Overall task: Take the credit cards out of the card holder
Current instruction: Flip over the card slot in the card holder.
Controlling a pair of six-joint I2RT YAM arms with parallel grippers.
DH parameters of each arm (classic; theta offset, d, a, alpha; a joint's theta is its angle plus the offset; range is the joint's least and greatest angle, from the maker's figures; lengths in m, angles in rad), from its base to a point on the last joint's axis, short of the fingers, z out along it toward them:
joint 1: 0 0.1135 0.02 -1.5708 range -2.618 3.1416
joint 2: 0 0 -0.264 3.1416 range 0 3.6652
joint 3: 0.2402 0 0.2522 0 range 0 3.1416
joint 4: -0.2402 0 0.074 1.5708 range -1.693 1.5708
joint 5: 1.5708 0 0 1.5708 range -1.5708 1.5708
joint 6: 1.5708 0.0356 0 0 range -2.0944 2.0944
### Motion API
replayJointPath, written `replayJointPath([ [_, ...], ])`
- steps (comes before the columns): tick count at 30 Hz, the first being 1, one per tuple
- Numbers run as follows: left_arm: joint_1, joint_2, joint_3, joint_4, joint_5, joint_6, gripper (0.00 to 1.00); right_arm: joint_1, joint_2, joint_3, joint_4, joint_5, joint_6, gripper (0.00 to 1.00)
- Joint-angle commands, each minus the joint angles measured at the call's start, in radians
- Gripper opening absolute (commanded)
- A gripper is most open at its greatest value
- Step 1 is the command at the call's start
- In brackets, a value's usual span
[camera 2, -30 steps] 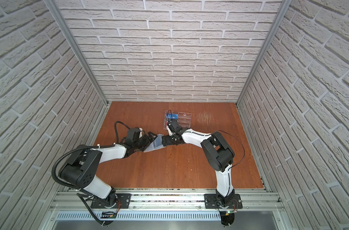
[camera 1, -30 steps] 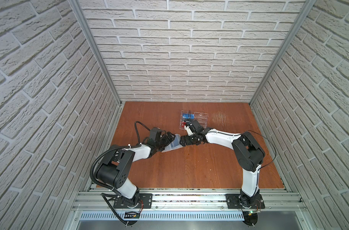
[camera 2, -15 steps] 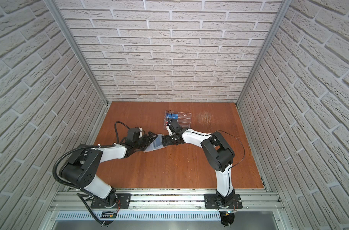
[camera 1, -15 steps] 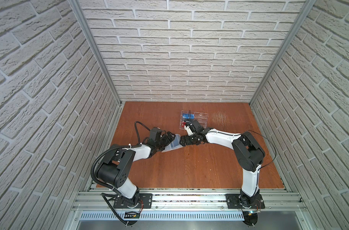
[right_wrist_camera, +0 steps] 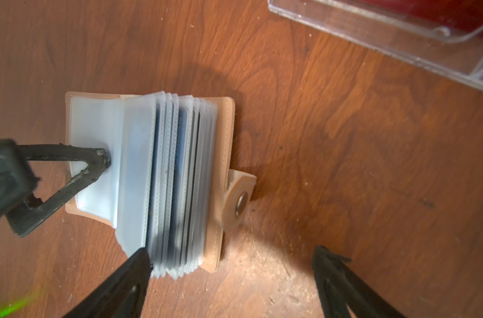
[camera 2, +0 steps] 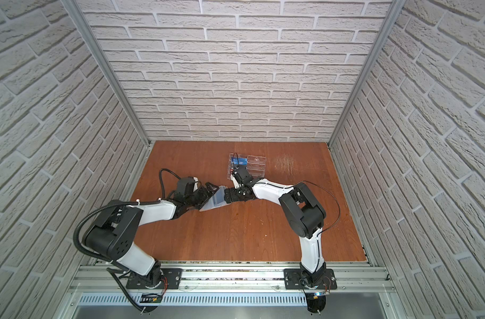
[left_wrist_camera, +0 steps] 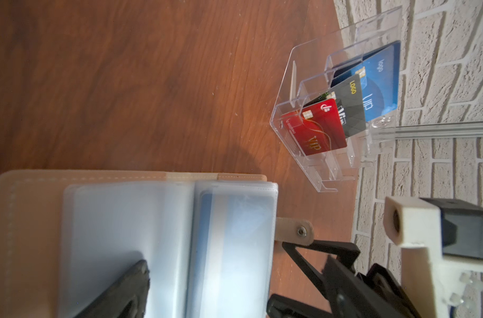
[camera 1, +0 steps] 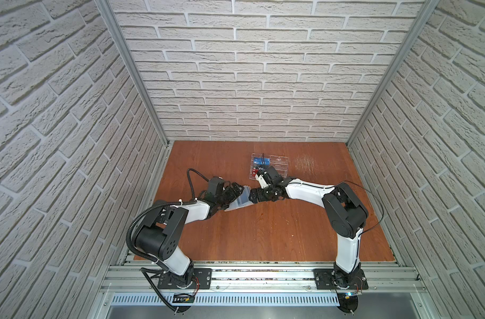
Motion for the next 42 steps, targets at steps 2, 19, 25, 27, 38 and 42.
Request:
replayJointPath([
  [2,0.015,0.016,-0.029,0.009,0.011,-0.013,0.98,0.015,-0.006,0.003,0.037,-0.022,0.018,0.93],
  [19,0.042,-0.03,-0.059,0.018,0.034,-0.027,0.98,0.037,-0.014,0.005,0.046,-0.037,0.024,0.93],
  [25,0.069,-0.071,-0.079,0.021,0.054,-0.036,0.98,0.054,-0.007,0.011,0.061,-0.038,0.033,0.93],
  [27,0.08,-0.083,-0.087,0.027,0.061,-0.042,0.98,0.06,0.002,0.02,0.057,-0.04,0.035,0.93],
  [38,0.137,-0.134,-0.145,0.086,0.117,-0.089,0.98,0.093,0.028,0.06,0.027,0.007,0.04,0.93],
  [42,0.157,-0.166,-0.166,0.09,0.127,-0.098,0.98,0.103,0.046,0.083,-0.001,0.032,0.034,0.93],
])
